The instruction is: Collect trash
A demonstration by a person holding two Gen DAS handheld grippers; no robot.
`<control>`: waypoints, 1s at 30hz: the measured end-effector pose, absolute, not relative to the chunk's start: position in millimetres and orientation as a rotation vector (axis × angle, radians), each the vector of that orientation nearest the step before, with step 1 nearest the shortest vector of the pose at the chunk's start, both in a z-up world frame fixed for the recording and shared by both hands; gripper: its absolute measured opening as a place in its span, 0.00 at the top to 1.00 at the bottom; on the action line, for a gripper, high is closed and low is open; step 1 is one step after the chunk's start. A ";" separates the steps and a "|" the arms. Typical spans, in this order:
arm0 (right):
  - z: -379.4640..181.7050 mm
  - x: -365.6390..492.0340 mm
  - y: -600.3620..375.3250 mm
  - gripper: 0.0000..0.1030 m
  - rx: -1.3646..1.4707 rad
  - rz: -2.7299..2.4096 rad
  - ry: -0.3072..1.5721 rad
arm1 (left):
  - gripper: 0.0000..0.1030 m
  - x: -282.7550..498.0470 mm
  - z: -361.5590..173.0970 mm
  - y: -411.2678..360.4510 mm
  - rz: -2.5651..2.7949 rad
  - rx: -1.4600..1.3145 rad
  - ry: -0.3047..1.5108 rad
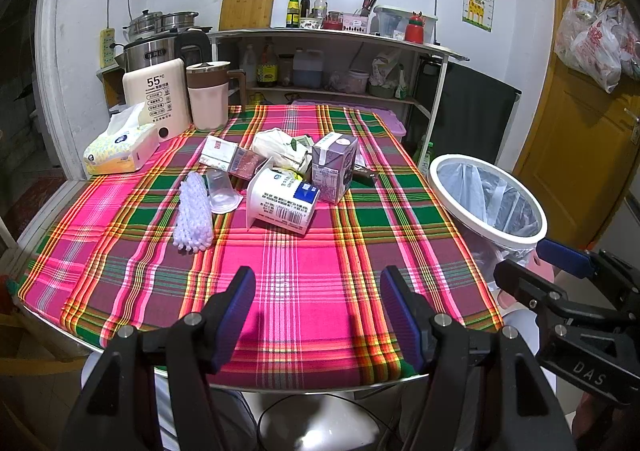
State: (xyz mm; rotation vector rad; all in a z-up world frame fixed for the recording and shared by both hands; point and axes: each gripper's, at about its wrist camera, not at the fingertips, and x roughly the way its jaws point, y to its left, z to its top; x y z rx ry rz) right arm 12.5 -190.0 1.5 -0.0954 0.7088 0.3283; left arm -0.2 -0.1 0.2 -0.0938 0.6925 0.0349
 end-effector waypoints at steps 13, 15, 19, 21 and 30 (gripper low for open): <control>1.4 12.5 -190.2 0.36 -0.094 0.329 0.710 | 0.35 -0.2 0.3 0.0 0.035 -0.093 0.693; 1.1 12.6 -190.3 0.36 -0.093 0.328 0.711 | 0.35 0.5 1.2 -1.4 0.034 -0.094 0.694; 0.7 12.5 -190.1 0.36 -0.093 0.328 0.711 | 0.35 0.3 1.5 -1.7 0.034 -0.094 0.694; 0.4 12.5 -190.0 0.36 -0.093 0.329 0.711 | 0.35 0.6 1.1 -1.3 0.035 -0.094 0.694; -0.4 12.8 -189.8 0.36 -0.093 0.329 0.713 | 0.35 0.7 0.0 -1.0 0.035 -0.094 0.695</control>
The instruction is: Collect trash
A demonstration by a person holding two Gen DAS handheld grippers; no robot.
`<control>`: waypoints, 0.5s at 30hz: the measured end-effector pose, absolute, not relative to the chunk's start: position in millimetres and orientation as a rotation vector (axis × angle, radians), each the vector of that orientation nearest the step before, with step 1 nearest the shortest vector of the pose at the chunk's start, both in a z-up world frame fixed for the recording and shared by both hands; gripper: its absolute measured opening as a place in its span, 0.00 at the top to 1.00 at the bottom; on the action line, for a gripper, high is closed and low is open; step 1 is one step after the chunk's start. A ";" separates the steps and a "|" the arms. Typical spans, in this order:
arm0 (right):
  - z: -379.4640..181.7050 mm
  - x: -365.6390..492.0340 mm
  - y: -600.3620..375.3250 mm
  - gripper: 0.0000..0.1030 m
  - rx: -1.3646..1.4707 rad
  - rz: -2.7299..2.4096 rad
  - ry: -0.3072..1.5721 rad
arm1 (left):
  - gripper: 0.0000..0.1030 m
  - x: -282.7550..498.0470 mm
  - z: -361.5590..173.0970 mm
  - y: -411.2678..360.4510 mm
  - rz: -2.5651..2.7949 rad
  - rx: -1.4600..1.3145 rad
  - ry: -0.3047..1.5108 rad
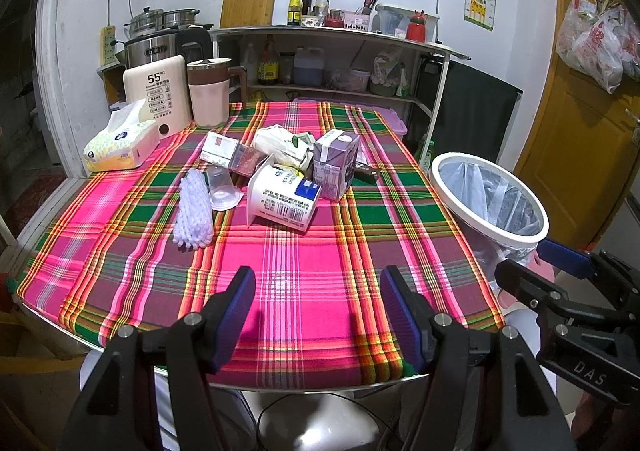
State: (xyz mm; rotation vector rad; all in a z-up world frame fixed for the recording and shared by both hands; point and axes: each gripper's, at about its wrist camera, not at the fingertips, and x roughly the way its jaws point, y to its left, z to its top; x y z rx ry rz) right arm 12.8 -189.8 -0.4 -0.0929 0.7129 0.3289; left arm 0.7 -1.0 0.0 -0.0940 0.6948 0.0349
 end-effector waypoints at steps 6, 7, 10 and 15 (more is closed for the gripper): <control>-0.8 13.4 -189.3 0.36 -0.092 0.330 0.714 | 0.35 1.1 -1.3 -0.5 0.035 -0.094 0.694; -1.0 13.4 -189.2 0.36 -0.093 0.329 0.712 | 0.35 1.3 -1.3 -0.5 0.035 -0.094 0.695; -1.1 13.6 -188.9 0.36 -0.092 0.329 0.713 | 0.35 1.2 -1.3 -0.4 0.034 -0.096 0.696; -0.3 13.9 -188.8 0.36 -0.092 0.330 0.715 | 0.35 1.4 -1.3 -0.4 0.035 -0.094 0.697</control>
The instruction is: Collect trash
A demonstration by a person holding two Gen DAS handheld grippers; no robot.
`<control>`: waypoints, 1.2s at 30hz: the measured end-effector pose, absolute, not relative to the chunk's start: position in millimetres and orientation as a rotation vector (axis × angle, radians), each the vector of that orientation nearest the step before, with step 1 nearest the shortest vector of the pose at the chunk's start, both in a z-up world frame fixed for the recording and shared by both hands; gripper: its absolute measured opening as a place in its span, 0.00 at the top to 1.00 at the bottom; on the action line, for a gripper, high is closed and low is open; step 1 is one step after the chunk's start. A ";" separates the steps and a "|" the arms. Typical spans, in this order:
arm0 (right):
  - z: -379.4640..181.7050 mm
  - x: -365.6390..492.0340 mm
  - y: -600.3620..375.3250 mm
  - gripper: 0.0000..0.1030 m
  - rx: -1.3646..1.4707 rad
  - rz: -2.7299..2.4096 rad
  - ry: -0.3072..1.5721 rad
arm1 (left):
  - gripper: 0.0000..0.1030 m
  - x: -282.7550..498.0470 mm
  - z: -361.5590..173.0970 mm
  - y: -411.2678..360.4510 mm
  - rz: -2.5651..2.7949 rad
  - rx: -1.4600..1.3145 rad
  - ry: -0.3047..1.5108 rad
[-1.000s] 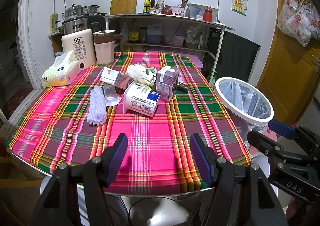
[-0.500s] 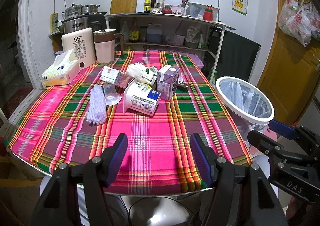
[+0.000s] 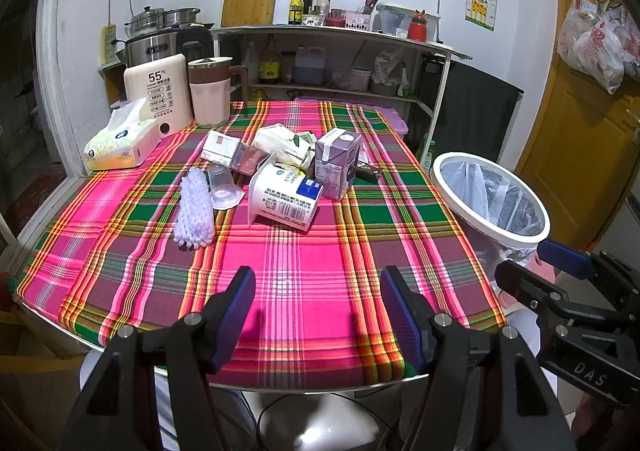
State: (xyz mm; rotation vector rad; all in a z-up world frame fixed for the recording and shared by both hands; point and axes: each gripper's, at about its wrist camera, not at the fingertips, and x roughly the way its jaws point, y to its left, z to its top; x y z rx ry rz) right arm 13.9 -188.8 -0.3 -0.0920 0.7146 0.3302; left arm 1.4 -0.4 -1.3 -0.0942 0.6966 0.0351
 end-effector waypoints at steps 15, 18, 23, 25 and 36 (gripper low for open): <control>-12.7 32.6 -180.3 0.36 -0.075 0.366 0.732 | 0.35 19.4 -21.8 15.9 0.038 -0.112 0.727; -14.4 40.9 -176.4 0.36 -0.066 0.388 0.742 | 0.35 26.6 -25.3 24.8 0.045 -0.137 0.734; -17.0 56.9 -165.0 0.36 -0.071 0.423 0.750 | 0.35 39.6 -27.5 41.6 0.049 -0.178 0.733; -17.8 63.2 -161.0 0.36 -0.076 0.428 0.753 | 0.35 45.7 -27.0 46.6 0.041 -0.183 0.727; -26.8 88.1 -154.9 0.36 -0.081 0.429 0.778 | 0.26 82.4 -33.8 53.1 -0.017 -0.139 0.717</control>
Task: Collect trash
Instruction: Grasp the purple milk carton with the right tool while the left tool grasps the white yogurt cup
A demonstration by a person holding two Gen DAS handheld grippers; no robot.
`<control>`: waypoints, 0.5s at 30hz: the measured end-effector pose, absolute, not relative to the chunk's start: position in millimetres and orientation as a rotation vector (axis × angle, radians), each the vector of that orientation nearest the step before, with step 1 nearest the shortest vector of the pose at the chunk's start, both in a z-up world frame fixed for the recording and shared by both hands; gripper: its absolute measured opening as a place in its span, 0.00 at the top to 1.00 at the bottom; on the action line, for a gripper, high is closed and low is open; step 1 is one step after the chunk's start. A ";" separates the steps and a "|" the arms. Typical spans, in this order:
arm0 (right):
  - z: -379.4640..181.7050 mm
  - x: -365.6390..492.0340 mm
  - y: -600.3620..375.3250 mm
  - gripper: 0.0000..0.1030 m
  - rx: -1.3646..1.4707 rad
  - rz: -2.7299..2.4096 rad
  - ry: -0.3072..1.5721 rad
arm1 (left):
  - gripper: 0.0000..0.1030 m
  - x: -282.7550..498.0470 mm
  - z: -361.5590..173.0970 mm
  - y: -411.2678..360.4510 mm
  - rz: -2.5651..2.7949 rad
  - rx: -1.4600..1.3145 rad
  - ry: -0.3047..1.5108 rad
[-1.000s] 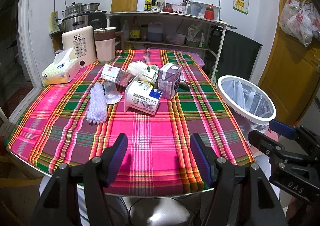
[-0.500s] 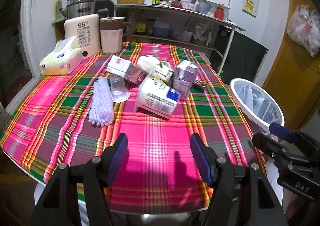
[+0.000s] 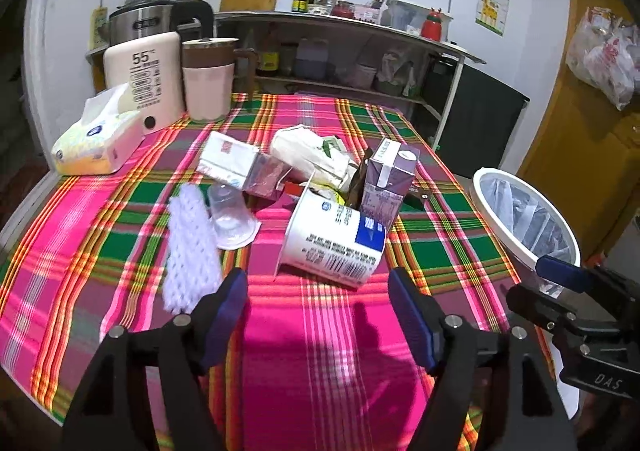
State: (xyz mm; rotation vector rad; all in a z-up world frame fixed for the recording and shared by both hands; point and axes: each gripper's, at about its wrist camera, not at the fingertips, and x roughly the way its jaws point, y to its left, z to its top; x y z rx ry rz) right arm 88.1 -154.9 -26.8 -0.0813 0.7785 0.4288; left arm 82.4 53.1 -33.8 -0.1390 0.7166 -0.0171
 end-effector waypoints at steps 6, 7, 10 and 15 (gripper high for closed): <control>-32.0 97.5 -154.8 0.36 -0.077 0.423 0.796 | 0.21 97.5 -39.7 49.3 -0.040 -0.112 0.728; -32.9 99.2 -154.9 0.36 -0.076 0.422 0.798 | 0.21 99.9 -41.2 48.8 -0.042 -0.106 0.731; -35.2 104.2 -155.8 0.36 -0.073 0.417 0.802 | 0.21 108.7 -45.6 47.6 -0.031 -0.090 0.750; -35.9 114.0 -155.9 0.36 -0.067 0.415 0.802 | 0.21 118.6 -52.2 51.1 -0.035 -0.104 0.782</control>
